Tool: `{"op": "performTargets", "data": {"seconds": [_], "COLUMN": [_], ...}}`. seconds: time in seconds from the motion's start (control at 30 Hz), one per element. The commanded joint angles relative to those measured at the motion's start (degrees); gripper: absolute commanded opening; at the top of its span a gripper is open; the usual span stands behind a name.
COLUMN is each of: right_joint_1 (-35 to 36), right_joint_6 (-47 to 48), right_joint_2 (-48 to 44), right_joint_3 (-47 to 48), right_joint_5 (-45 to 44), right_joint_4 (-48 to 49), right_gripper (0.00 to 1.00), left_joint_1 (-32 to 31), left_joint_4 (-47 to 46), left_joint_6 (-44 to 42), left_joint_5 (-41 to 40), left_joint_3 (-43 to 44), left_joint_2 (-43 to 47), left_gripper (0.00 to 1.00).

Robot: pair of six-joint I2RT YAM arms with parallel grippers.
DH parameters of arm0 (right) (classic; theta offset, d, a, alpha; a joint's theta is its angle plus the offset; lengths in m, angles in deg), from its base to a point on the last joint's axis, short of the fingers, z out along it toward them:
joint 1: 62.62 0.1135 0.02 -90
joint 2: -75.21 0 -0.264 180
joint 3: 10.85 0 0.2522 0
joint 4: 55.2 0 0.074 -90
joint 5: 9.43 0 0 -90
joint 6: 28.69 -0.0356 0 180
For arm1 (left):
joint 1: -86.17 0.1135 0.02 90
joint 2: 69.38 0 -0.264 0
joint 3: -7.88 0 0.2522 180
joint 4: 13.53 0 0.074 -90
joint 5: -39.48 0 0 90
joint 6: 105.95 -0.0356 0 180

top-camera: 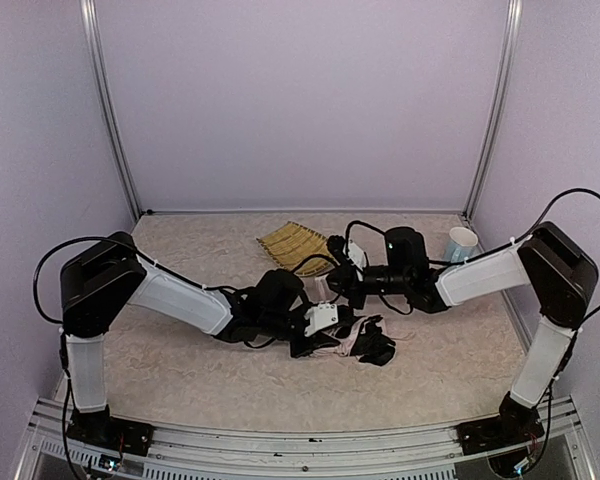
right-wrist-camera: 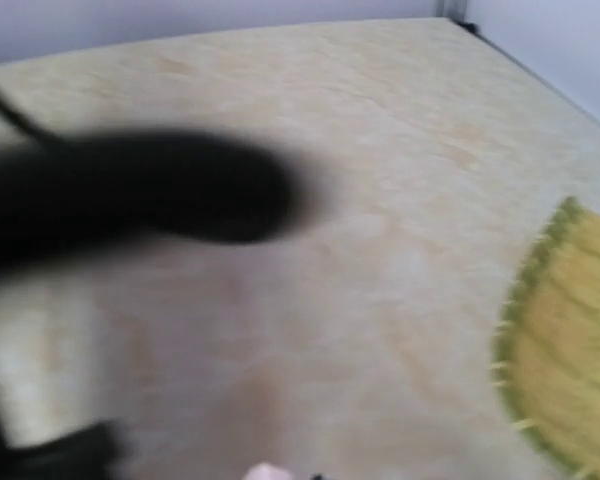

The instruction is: Put away the umbrella

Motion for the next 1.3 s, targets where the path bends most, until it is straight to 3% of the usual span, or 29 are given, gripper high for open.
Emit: {"op": "performTargets", "data": {"seconds": [0.0,0.27,0.5,0.7,0.93,1.27], "right_joint_1": [0.6,0.6,1.4,7.3,15.4,21.6], "right_joint_6": [-6.3,-13.2,-12.3,5.5,32.8,41.4], "right_joint_2": [-8.0,-11.6,-11.0,-16.7,-21.9,-12.1], "right_joint_3": [-3.4,-11.5,-14.0,-17.0,-21.1,-22.8], "right_joint_5": [4.3,5.7,8.2,7.3,-10.8,-23.0], "right_joint_4": [8.1,16.0,17.7,5.3,-15.2,-14.3], "right_gripper": [0.00,0.00,0.00,0.00,0.00,0.00], "left_joint_1": [3.0,9.0,10.5,13.2,14.3,12.5], "left_joint_4": [12.9,6.5,8.2,12.5,18.8,20.5], "left_joint_6": [6.6,19.6,22.9,24.4,18.6,9.7], "left_joint_5": [5.8,21.0,22.9,23.3,25.3,28.6], "left_joint_3": [0.9,0.9,3.4,6.9,9.3,7.2], "left_joint_2": [-7.0,-9.2,-11.1,-13.5,-14.7,-9.6], "left_gripper": [0.21,0.18,0.22,0.25,0.39,0.55]}}
